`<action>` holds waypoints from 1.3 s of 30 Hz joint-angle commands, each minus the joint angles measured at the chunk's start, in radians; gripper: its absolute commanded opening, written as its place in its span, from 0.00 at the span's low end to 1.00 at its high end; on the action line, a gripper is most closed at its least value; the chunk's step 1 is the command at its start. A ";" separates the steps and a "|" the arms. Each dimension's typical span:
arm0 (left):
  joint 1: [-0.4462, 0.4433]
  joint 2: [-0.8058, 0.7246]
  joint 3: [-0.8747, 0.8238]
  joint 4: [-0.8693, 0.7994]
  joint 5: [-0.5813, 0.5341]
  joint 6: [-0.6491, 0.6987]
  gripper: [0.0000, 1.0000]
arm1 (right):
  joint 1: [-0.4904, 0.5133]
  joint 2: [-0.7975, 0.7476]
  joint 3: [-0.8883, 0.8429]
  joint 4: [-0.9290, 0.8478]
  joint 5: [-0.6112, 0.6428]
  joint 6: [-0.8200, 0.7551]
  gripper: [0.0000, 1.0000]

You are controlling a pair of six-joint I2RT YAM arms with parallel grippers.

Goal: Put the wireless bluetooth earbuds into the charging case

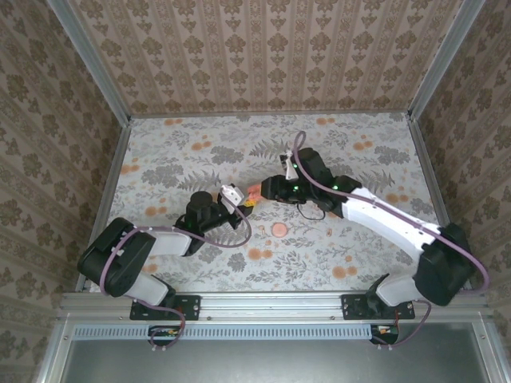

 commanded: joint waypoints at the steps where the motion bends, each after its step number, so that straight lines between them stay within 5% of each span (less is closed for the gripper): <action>1: 0.016 -0.012 -0.002 0.058 0.128 -0.048 0.18 | -0.023 -0.084 -0.052 0.063 0.008 -0.094 0.42; 13: 0.028 0.028 0.027 0.129 0.262 -0.116 0.18 | -0.019 0.009 0.010 0.010 -0.097 -0.111 0.31; 39: 0.028 0.040 0.050 0.164 0.244 -0.167 0.19 | 0.016 0.102 0.039 -0.010 -0.120 -0.153 0.27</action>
